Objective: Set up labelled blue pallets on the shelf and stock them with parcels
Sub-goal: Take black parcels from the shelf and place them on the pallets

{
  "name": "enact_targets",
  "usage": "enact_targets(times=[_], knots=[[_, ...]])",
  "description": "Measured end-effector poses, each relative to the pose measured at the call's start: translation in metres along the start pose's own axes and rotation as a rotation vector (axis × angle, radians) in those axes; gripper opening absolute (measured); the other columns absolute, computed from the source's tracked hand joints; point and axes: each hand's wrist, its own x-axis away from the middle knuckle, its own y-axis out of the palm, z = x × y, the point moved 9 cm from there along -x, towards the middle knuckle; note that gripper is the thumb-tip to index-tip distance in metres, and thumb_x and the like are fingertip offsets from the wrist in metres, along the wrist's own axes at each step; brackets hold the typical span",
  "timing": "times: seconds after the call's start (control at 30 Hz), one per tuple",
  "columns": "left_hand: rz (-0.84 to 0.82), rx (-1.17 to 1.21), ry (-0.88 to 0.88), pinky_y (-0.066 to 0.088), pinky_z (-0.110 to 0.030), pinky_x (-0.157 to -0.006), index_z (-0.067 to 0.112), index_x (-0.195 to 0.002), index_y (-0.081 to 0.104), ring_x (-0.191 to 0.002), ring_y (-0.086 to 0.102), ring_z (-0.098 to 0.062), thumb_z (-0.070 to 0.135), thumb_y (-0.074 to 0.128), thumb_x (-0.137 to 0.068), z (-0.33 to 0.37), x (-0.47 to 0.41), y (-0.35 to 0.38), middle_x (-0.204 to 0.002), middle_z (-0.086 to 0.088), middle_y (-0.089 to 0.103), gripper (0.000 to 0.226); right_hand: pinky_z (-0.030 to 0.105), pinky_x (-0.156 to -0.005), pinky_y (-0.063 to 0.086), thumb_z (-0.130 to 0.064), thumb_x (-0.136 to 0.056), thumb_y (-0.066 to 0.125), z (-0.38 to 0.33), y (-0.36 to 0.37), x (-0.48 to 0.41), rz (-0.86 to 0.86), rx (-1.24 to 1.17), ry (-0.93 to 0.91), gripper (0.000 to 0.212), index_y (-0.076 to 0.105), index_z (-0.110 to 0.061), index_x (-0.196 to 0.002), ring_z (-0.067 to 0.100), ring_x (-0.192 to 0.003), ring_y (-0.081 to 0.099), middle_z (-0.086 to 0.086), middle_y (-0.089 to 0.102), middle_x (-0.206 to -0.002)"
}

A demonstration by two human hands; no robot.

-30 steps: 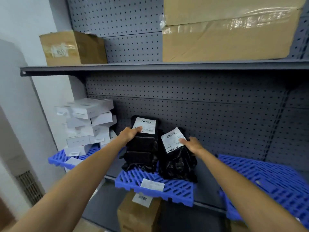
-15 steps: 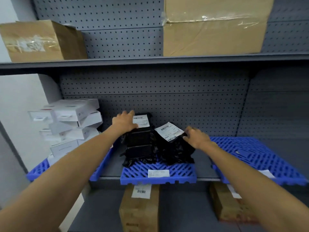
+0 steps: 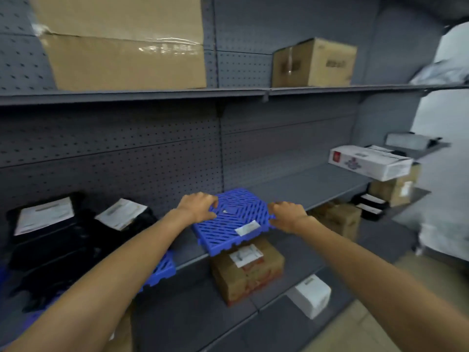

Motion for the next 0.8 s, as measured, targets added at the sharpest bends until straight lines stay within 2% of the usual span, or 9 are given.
enact_targets(times=[0.13,0.27,0.43,0.67,0.8], knots=[[-0.026,-0.038,0.137,0.043,-0.037,-0.079,0.026,-0.119,0.054,-0.108,0.057,-0.024,0.044,0.059,-0.093,0.102,-0.042,0.0,-0.118,-0.001,0.06,0.032,0.04,-0.096,0.045,-0.04,-0.091,0.056,0.103,0.005,0.042,-0.012,0.013,0.113,0.047,0.046,-0.019,-0.132,0.03,-0.123,0.054,0.01,0.055,-0.135],[-0.022,-0.044,0.235,0.038,-0.034,-0.074,0.027,-0.12,0.055,-0.111,0.058,-0.025,0.042,0.06,-0.09,0.212,-0.08,-0.01,-0.12,0.0,0.061,0.034,0.039,-0.09,0.047,-0.039,-0.093,0.05,0.201,0.002,0.079,0.017,0.054,0.159,0.041,0.049,-0.018,-0.128,0.03,-0.118,0.057,0.009,0.057,-0.131],[-0.067,-0.016,0.346,0.039,-0.035,-0.078,0.026,-0.115,0.056,-0.112,0.058,-0.027,0.04,0.063,-0.087,0.372,-0.129,-0.017,-0.121,-0.002,0.061,0.032,0.04,-0.09,0.045,-0.031,-0.096,0.047,0.34,0.0,0.139,-0.05,0.078,0.245,0.046,0.04,-0.019,-0.14,0.03,-0.122,0.053,0.009,0.052,-0.137],[-0.077,-0.003,0.544,0.039,-0.035,-0.08,0.028,-0.118,0.056,-0.115,0.058,-0.027,0.041,0.061,-0.089,0.603,-0.173,-0.029,-0.126,-0.002,0.06,0.032,0.039,-0.086,0.047,-0.028,-0.094,0.046,0.538,0.026,0.241,-0.115,0.073,0.472,0.038,0.047,-0.018,-0.131,0.032,-0.114,0.058,0.011,0.057,-0.128],[-0.08,-0.001,0.681,0.039,-0.034,-0.079,0.026,-0.12,0.055,-0.113,0.057,-0.023,0.043,0.061,-0.091,0.703,-0.193,-0.028,-0.125,0.001,0.059,0.034,0.037,-0.078,0.042,-0.03,-0.096,0.044,0.615,0.041,0.283,-0.13,0.053,0.57,0.033,0.05,-0.018,-0.126,0.032,-0.111,0.058,0.01,0.058,-0.124]])
